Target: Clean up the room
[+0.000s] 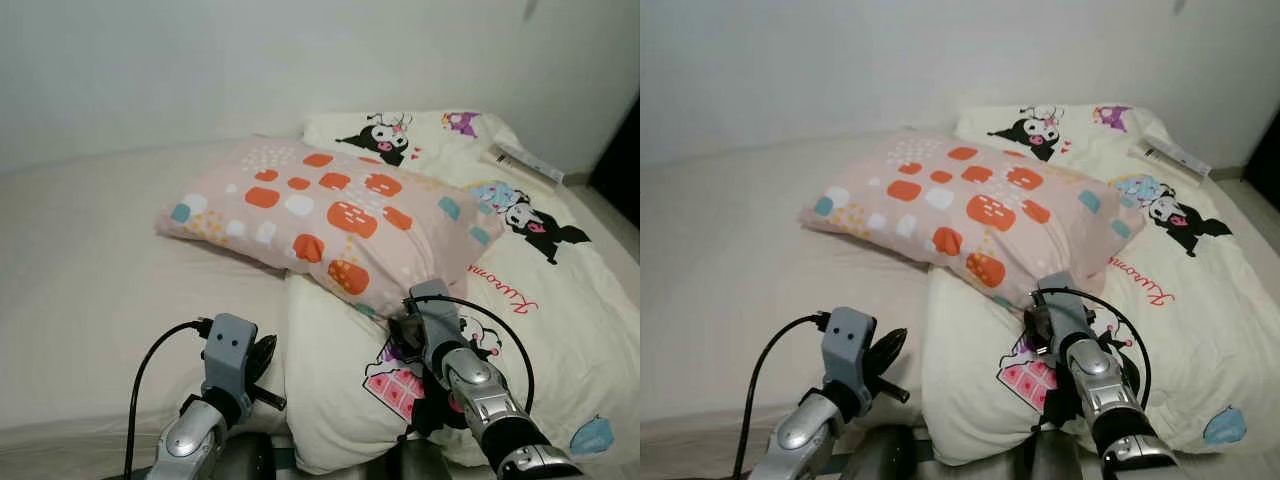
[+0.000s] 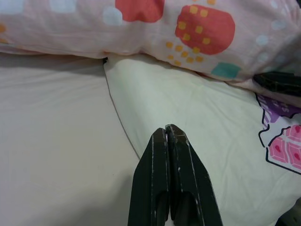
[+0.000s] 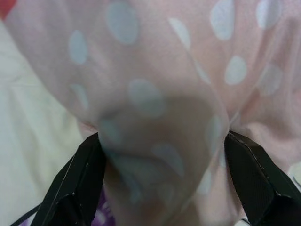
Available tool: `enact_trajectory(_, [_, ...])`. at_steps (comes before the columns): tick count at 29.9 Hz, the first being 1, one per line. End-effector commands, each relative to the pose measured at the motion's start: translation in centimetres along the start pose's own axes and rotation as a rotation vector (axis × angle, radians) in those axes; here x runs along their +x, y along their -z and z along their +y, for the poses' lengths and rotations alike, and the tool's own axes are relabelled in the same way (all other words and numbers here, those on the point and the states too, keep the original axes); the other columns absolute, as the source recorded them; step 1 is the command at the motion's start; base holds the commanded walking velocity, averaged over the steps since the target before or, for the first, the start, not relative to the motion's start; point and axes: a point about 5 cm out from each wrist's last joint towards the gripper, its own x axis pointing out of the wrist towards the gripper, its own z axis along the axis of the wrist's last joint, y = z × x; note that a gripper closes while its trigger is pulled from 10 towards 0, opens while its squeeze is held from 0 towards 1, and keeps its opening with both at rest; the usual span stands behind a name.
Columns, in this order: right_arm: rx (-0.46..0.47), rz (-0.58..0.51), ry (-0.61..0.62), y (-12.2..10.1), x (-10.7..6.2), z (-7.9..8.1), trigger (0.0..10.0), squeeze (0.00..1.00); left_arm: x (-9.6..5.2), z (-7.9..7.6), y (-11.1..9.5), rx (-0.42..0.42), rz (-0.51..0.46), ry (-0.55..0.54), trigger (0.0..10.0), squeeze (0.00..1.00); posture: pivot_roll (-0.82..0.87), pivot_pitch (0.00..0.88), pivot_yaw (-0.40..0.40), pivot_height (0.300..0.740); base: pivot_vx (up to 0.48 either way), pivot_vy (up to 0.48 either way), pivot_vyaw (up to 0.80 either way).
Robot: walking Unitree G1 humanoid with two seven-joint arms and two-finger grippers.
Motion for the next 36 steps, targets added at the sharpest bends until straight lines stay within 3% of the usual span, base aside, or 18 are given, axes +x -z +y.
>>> enact_trajectory(1, [0.014,0.021,0.01,0.4,0.0,-0.2,10.0,0.0,-0.7,0.5,0.3,0.006,0.032,-0.013,10.0,0.0,0.1,0.289,0.051,0.612,0.0,0.0,0.0])
enact_trajectory(8, [0.014,0.008,0.022,-0.2,0.2,-1.0,10.0,0.0,-0.9,0.5,0.1,0.006,0.03,-0.017,10.0,0.0,0.1,0.291,0.053,0.612,0.0,0.0,0.0])
enact_trajectory(9, [0.007,-0.005,0.024,-0.4,0.3,-1.1,5.6,0.0,-0.9,0.5,0.0,0.007,0.028,-0.02,10.0,0.0,0.1,0.29,0.053,0.612,0.0,0.0,0.0])
enact_trajectory(10, [0.002,-0.015,0.025,-0.6,0.3,-1.1,5.6,0.0,-0.9,0.5,0.0,0.007,0.028,-0.023,10.0,0.0,0.1,0.29,0.053,0.612,0.0,0.0,0.0])
enact_trajectory(11, [-0.004,-0.027,0.023,-0.7,0.3,-1.1,2.5,0.0,-0.9,0.6,0.0,0.006,0.028,-0.027,10.0,0.0,0.09,0.285,0.053,0.612,0.0,0.0,0.0])
enact_trajectory(13, [-0.008,-0.034,0.021,-0.8,0.4,-1.1,2.5,0.0,-0.9,0.6,0.0,0.005,0.027,-0.03,10.0,0.0,0.09,0.285,0.053,0.612,0.0,0.0,0.0])
enact_trajectory(14, [-0.013,-0.044,0.015,-1.0,0.4,-1.0,0.0,0.0,-0.9,0.6,-0.1,0.005,0.029,-0.032,10.0,0.0,0.09,0.284,0.054,0.612,0.0,0.0,0.0])
enact_trajectory(32, [-0.045,-0.077,-0.067,-1.2,0.5,0.6,0.0,0.0,-1.0,0.9,0.0,0.012,0.037,-0.047,10.0,0.0,0.08,0.278,0.054,0.612,0.0,0.0,0.0])
enact_trajectory(36, [-0.054,-0.07,-0.15,-1.3,0.7,1.8,0.0,0.0,-1.1,1.1,0.0,0.014,0.037,-0.05,10.0,0.0,0.07,0.265,0.051,0.612,0.0,0.0,0.0])
